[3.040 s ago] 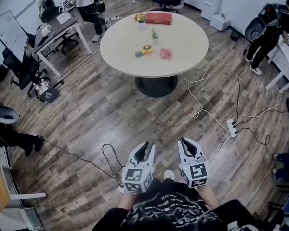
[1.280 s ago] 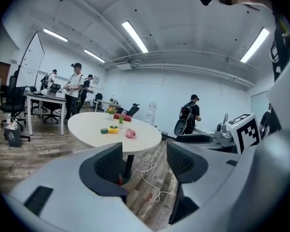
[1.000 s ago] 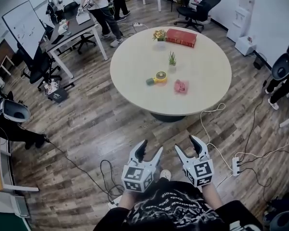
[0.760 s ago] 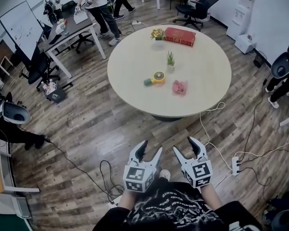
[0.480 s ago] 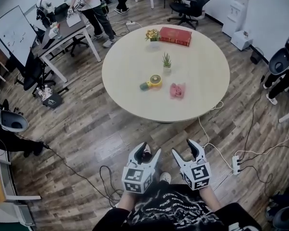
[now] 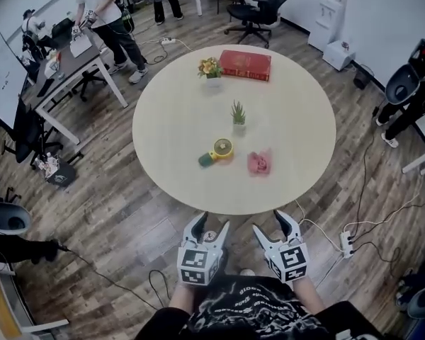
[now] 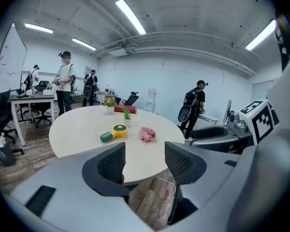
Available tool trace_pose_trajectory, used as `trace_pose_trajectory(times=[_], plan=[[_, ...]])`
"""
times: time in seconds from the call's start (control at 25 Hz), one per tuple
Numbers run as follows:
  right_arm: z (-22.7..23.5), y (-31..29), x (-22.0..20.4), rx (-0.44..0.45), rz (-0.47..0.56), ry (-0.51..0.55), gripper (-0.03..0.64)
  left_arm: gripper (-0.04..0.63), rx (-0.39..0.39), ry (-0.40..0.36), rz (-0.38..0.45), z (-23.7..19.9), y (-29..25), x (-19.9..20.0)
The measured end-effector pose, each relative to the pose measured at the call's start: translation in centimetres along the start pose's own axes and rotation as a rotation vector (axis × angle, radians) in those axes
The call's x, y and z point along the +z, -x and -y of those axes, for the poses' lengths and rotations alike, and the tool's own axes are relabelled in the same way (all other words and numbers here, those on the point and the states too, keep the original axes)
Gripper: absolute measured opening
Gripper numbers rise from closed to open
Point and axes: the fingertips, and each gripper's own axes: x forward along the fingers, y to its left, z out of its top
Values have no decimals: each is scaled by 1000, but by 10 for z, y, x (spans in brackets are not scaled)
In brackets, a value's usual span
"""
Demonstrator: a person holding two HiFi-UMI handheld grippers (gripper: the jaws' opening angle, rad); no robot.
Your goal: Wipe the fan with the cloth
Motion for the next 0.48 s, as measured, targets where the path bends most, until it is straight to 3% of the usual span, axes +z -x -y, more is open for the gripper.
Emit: trace_pose_trajectory(times=[0.48], plan=[[27, -98, 37, -145, -59, -33, 276, 273, -127, -33, -58, -98, -81, 47]])
